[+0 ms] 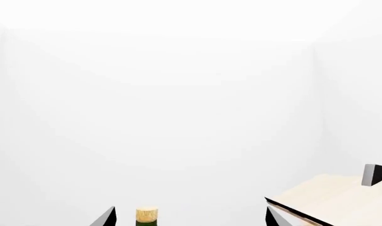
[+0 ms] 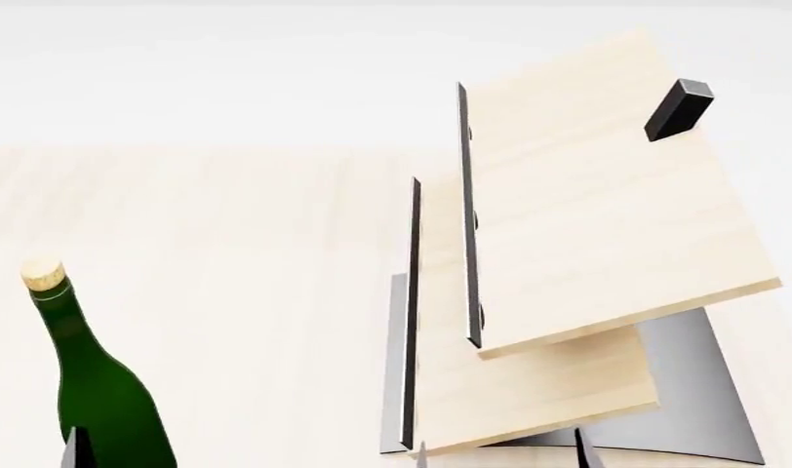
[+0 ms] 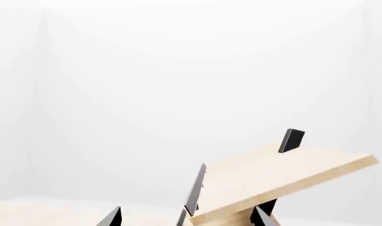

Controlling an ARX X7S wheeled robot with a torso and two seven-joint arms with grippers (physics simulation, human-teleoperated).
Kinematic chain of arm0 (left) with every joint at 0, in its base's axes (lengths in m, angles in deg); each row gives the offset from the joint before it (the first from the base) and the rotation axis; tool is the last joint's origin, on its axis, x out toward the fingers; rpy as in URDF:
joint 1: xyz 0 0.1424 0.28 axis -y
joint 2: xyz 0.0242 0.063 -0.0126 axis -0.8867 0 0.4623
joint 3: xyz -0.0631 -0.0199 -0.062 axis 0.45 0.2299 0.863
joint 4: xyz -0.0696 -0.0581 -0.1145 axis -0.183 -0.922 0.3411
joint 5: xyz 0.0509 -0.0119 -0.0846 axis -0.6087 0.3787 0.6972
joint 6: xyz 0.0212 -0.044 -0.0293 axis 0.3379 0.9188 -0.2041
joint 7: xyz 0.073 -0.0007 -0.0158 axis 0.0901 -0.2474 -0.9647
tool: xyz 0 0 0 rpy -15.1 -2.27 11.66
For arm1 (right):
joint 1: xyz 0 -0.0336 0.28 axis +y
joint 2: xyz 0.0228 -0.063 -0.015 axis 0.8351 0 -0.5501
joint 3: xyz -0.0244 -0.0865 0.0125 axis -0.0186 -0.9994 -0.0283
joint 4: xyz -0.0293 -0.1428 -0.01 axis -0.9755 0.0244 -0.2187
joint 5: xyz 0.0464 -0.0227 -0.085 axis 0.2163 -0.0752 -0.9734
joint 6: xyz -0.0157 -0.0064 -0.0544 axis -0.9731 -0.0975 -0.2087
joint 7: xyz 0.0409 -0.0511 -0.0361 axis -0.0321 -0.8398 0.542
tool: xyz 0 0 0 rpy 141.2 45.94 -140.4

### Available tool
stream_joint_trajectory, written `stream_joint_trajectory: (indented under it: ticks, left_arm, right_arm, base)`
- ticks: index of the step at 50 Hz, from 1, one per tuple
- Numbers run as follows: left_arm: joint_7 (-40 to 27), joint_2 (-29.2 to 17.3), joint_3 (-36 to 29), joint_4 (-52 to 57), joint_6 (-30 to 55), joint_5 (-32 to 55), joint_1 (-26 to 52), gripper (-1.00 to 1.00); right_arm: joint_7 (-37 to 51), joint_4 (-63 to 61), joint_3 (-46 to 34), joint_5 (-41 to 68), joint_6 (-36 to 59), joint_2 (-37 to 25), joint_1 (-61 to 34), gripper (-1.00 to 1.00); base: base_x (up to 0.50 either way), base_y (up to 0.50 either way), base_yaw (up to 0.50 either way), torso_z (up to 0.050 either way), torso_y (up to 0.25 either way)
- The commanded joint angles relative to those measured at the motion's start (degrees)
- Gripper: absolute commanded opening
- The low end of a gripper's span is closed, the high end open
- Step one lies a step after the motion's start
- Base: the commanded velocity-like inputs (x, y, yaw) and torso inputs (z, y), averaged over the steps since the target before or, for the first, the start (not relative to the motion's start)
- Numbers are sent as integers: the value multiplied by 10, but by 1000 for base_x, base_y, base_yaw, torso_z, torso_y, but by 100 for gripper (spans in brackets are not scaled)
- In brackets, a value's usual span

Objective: Put the wine bottle on the wine rack.

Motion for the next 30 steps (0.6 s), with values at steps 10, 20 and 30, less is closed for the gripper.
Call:
stream_joint_trajectory:
  ticks: [10, 20, 30]
  left_arm:
    - [-4, -4, -2, 8, 1, 2, -2, 100]
    - [-5, -6, -3, 11, 3, 0, -2, 100]
    - [-7, -7, -4, 11, 4, 2, 0, 100]
  right_arm:
    - [8, -32, -11, -21, 68, 25, -68, 100]
    - [12, -61, 3, 17, 173, 61, -161, 100]
    - [-41, -70, -35, 28, 345, 53, -312, 100]
  base:
    - [0, 0, 0, 0, 0]
    - [0, 0, 0, 0, 0]
    - [0, 0, 0, 0, 0]
